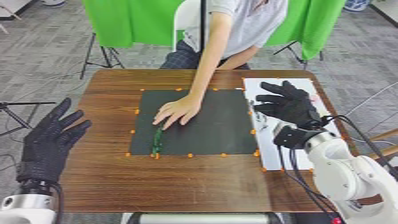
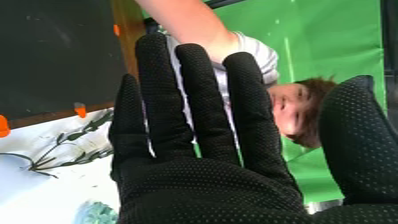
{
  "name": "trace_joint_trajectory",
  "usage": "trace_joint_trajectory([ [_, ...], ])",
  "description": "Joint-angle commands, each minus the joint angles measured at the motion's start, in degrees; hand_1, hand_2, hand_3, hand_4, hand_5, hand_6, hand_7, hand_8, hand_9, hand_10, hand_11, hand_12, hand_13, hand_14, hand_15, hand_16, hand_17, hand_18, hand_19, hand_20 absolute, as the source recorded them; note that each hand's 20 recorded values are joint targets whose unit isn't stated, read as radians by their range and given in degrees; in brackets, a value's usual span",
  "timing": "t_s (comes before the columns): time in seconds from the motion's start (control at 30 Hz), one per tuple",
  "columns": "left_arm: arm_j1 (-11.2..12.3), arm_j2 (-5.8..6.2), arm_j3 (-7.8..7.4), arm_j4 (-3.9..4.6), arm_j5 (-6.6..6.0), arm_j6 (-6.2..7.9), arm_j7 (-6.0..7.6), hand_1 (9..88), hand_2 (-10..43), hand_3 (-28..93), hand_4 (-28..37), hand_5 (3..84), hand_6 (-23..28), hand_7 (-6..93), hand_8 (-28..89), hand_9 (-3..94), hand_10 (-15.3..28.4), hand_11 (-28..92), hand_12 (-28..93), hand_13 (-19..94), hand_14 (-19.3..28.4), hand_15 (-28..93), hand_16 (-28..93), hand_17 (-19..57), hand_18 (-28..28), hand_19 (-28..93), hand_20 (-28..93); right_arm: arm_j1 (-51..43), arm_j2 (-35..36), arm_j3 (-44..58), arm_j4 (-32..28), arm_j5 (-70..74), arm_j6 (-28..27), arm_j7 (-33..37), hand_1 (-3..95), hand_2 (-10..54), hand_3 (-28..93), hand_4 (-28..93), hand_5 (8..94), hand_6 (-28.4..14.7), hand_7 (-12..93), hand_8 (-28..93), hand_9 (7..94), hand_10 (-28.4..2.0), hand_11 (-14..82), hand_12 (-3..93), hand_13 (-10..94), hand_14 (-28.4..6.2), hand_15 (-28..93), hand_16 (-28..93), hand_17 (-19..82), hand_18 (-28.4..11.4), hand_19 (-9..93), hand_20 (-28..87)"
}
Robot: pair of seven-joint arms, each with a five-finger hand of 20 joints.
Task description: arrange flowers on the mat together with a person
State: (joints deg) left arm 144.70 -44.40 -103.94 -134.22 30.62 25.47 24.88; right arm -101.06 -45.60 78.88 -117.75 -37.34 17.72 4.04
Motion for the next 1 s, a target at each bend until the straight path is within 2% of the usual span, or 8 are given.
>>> trace_joint_trajectory([
  [0.03, 0.8, -0.16, 0.41, 0.08, -0.07, 0.32, 0.19, 20.5, 7.9, 74, -25.1, 29.6, 4.4, 10.4, -8, 28.7, 14.8, 18, 12, 21, 20.5, 40, -4, -9.4, 19.4, 37, 14, -0.2, 0.3, 0.2, -0.2, -0.4, 0.2, -0.5, 18.6, 10.4, 74, -25, 52.8, 0.8, 15, -13, 55.7, -17.2, 16.6, 14.3, 44, -19.7, 46, 10, 6, -20.5, 52, 17],
  [0.27, 0.9, -0.06, 0.45, 0.08, -0.22, 0.51, 0.41, 20.4, 7.9, 74, -25.2, 29.6, 4.5, 10.5, -8, 28.6, 14.8, 18, 12, 21, 20.5, 40, -4, -9.4, 19.4, 37, 14, -0.3, 0.6, 0.2, -0.5, -0.3, 0.9, -1.0, 18.7, 10.5, 74, -25, 52.7, 0.8, 15, -13, 55.6, -17.2, 16.5, 14.2, 44, -19.7, 45, 10, 6, -20.5, 52, 17],
  [0.47, 0.9, -0.78, 0.17, 0.05, 0.44, 0.15, -0.05, 20.4, 7.9, 75, -25.2, 29.6, 4.5, 10.5, -8, 28.7, 14.8, 18, 12, 21, 20.5, 40, -4, -9.4, 19.4, 37, 14, -0.3, 2.1, -0.7, -2.9, -6.7, 7.3, -0.7, 19.2, 10.0, 74, -25, 52.2, 0.7, 15, -13, 55.5, -17.2, 16.6, 14.3, 45, -19.8, 46, 10, 7, -21.1, 53, 17],
  [0.73, 1.0, -0.54, 0.30, 0.07, 0.52, 0.14, 0.70, 20.4, 7.9, 75, -25.3, 29.7, 4.5, 10.6, -8, 28.9, 14.9, 18, 12, 21, 20.5, 40, -4, -9.4, 19.4, 37, 14, -2.7, 3.2, 1.8, -8.4, -26.4, 11.7, 12.1, 21.9, 6.8, 74, -24, 50.1, -0.8, 15, -12, 55.4, -17.8, 16.8, 14.4, 49, -19.8, 48, 10, 13, -25.2, 59, 18],
  [0.77, 0.7, -0.90, 0.23, 0.09, 0.91, -0.14, 0.02, 20.4, 7.9, 75, -25.3, 29.7, 4.5, 10.6, -8, 28.9, 14.8, 19, 12, 21, 20.6, 40, -4, -9.4, 19.4, 37, 14, -3.2, 3.2, 2.4, -9.1, -28.5, 11.6, 13.9, 22.4, 6.5, 73, -24, 50.2, -1.1, 14, -12, 55.5, -17.8, 16.9, 14.4, 50, -19.9, 48, 9, 15, -25.6, 60, 17],
  [0.8, 0.6, -0.84, 0.26, 0.16, 0.85, -0.18, 0.21, 20.4, 7.9, 75, -25.3, 29.7, 4.5, 10.6, -8, 28.9, 14.8, 19, 12, 21, 20.6, 40, -4, -9.4, 19.4, 37, 14, 3.4, 3.1, -2.9, -8.8, -32.6, 14.3, 19.7, 22.7, 6.2, 73, -24, 50.3, -1.3, 14, -12, 55.5, -17.9, 16.9, 14.3, 50, -19.9, 49, 9, 15, -25.9, 61, 17],
  [0.9, 1.2, -0.12, -0.09, 0.06, 0.20, 0.32, 0.73, 20.5, 7.9, 74, -25.4, 29.7, 4.5, 10.7, -8, 29.0, 14.8, 19, 12, 21, 20.6, 40, -4, -9.4, 19.5, 37, 14, 3.5, 3.7, -2.7, -10.0, -39.6, 13.6, 26.0, 23.7, 5.1, 72, -22, 50.5, -1.8, 14, -12, 56.1, -18.7, 17.1, 14.2, 52, -20.1, 50, 8, 18, -27.0, 65, 12],
  [1.0, 1.3, -0.30, -0.62, 0.05, 0.71, -0.04, 0.27, 20.5, 7.9, 74, -25.4, 29.8, 4.6, 10.6, -8, 29.0, 14.9, 18, 12, 21, 20.6, 40, -4, -9.4, 19.5, 37, 14, 1.9, 5.1, -1.3, -11.3, -47.7, 12.7, 31.3, 24.9, 4.2, 72, -22, 50.8, -2.5, 13, -12, 56.4, -19.3, 17.0, 14.2, 53, -20.3, 51, 8, 20, -27.6, 68, 10],
])
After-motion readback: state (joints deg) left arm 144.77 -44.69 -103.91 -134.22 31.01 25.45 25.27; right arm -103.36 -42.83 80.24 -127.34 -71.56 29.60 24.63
